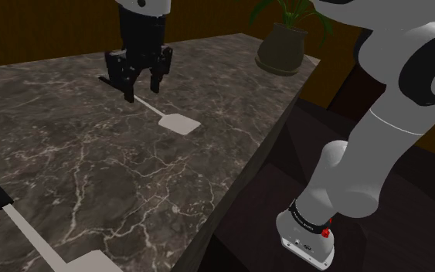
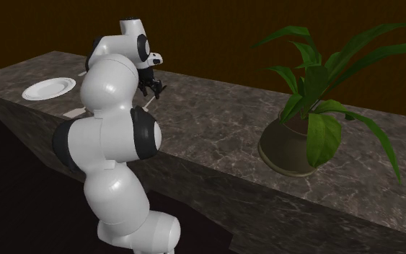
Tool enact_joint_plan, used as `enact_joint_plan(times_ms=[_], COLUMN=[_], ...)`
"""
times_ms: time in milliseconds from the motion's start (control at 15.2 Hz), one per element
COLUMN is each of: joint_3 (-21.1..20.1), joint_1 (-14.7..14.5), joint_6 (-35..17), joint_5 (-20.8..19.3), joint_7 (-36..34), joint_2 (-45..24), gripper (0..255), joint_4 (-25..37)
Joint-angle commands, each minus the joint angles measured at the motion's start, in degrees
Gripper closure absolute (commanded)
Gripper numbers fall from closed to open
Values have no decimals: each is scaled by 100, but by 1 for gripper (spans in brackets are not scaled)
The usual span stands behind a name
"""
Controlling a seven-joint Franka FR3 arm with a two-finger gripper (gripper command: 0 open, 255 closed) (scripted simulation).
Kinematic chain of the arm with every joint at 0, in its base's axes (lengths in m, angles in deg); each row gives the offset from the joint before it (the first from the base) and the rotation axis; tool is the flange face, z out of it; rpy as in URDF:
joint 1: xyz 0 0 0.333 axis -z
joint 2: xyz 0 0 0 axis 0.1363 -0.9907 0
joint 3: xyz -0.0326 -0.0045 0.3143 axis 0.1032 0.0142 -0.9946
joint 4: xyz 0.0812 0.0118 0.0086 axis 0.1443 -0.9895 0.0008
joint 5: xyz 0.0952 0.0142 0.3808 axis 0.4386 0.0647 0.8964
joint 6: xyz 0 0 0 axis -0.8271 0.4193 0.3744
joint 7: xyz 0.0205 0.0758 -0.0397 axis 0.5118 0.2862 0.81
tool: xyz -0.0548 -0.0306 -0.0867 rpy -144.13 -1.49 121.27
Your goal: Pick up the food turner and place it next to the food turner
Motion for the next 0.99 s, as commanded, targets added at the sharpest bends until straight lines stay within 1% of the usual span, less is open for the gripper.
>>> enact_joint_plan(times_ms=[0,198,462,924], joint_3=[0,0,-32,-32], joint_1=[0,0,-36,-37], joint_6=[0,0,799,799], joint_5=[0,0,-60,-60], joint_7=[0,0,-34,-34], joint_2=[0,0,-203,-203], gripper=[0,0,0,0], joint_4=[0,0,993,993])
